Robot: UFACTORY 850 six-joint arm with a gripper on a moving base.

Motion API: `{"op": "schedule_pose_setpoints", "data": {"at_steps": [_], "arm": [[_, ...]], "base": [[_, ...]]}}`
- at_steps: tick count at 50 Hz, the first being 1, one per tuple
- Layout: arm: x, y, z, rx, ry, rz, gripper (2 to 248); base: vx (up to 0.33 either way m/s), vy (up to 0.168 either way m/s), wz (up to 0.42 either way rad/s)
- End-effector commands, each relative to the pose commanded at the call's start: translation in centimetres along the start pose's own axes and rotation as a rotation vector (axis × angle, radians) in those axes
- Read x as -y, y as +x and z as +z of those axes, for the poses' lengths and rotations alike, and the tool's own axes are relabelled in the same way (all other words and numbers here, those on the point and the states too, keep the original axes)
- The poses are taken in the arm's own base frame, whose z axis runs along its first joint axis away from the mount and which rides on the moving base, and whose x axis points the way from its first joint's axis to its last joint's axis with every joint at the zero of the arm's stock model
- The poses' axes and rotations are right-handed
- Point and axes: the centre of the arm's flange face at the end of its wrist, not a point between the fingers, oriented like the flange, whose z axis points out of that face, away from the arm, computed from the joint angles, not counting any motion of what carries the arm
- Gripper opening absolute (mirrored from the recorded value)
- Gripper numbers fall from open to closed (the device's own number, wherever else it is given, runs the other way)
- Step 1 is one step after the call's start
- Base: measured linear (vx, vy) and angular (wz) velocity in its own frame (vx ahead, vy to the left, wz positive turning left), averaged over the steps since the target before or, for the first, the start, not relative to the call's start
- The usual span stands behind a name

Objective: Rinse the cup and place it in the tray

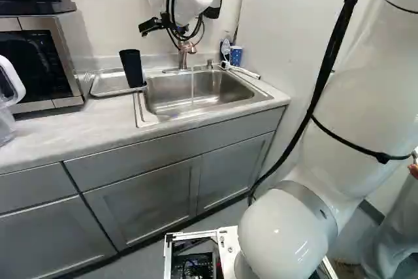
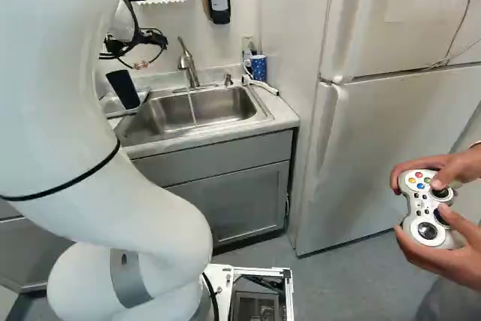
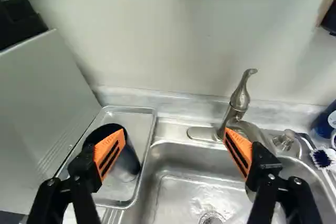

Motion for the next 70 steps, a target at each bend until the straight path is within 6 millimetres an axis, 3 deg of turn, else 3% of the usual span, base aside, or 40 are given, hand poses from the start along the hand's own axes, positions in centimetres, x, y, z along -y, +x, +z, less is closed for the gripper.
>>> {"op": "schedule_pose_setpoints", "data": {"at_steps": [13, 41, 70], "arm": [[-1.7, 0.5, 0.5, -0.04, -0.035, 0.011, 247], [-2.3, 1.6, 1.3, -0.107, -0.056, 0.014, 247], [-4.2, 4.4, 1.9, -0.153, -0.086, 0.023, 247]], "base": [[0.0, 0.0, 0.0], [0.0, 0.0, 0.0], [0.0, 0.0, 0.0]]}}
